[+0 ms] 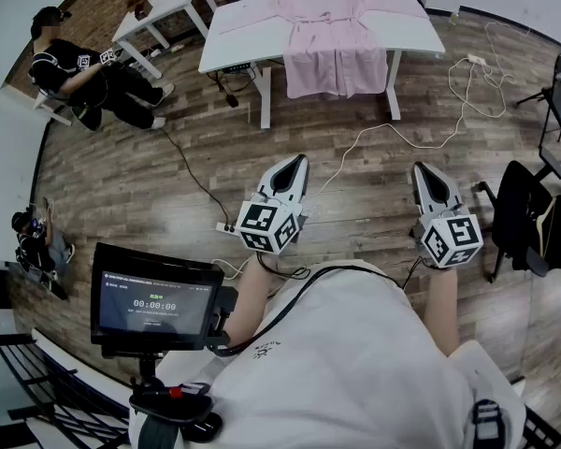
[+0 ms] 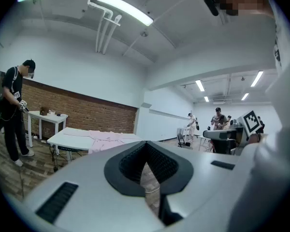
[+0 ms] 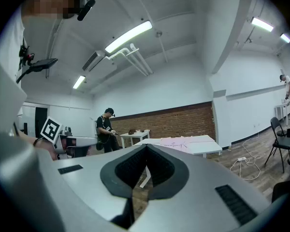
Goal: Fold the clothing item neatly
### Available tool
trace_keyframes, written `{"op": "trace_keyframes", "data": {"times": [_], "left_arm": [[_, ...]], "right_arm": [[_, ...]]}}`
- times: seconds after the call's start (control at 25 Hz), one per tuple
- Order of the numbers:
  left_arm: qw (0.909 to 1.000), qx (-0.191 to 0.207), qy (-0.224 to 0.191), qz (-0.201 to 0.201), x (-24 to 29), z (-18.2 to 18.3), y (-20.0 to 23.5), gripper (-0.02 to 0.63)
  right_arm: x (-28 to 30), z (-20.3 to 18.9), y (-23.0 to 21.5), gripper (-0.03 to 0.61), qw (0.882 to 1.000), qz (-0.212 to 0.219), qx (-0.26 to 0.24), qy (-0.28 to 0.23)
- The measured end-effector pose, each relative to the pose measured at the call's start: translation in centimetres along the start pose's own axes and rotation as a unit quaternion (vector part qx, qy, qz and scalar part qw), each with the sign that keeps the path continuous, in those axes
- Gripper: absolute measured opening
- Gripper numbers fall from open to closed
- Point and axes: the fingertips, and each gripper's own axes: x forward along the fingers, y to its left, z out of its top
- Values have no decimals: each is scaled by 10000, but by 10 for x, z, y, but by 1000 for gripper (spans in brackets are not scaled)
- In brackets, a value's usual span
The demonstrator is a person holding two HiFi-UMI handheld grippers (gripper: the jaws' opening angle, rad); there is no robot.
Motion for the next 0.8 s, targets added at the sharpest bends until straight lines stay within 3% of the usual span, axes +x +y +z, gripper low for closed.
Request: {"op": "trace_keyframes", "data": {"times": [0.8], "left_arm": [[10000,24,-14,-20,2,2,-1,3]], "right_arm": [[4,-3,5,3,9997,142,180,-50]]}}
